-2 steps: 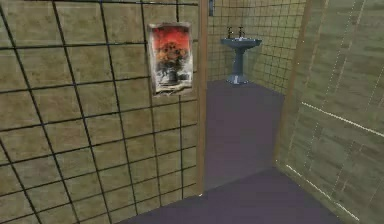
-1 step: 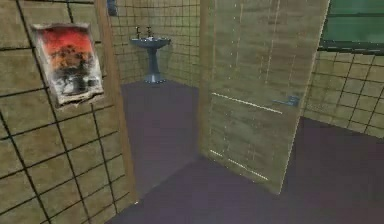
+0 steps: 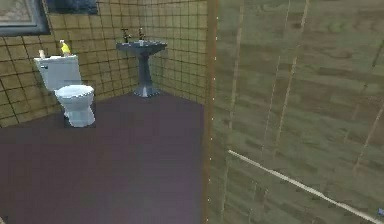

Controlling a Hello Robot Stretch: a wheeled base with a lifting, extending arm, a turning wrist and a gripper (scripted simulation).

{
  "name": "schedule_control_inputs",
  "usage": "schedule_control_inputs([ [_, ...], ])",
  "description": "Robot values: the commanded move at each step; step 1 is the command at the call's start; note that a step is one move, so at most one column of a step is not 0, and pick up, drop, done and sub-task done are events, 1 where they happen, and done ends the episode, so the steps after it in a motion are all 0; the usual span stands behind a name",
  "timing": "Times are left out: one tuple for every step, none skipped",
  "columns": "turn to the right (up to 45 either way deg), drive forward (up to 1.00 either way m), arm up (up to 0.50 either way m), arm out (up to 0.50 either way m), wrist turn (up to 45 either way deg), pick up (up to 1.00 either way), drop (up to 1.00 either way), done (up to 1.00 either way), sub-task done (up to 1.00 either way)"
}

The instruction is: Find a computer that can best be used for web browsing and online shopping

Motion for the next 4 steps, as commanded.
schedule_control_inputs([
  [-6.0,0.00,0.00,0.00,0.0,0.00,0.00,0.00,0.00],
  [0.0,0.50,0.00,0.00,0.0,0.00,0.00,0.00,0.00],
  [-45.0,0.00,0.00,0.00,0.0,0.00,0.00,0.00,0.00],
  [-9.0,0.00,0.00,0.00,0.0,0.00,0.00,0.00,0.00],
])
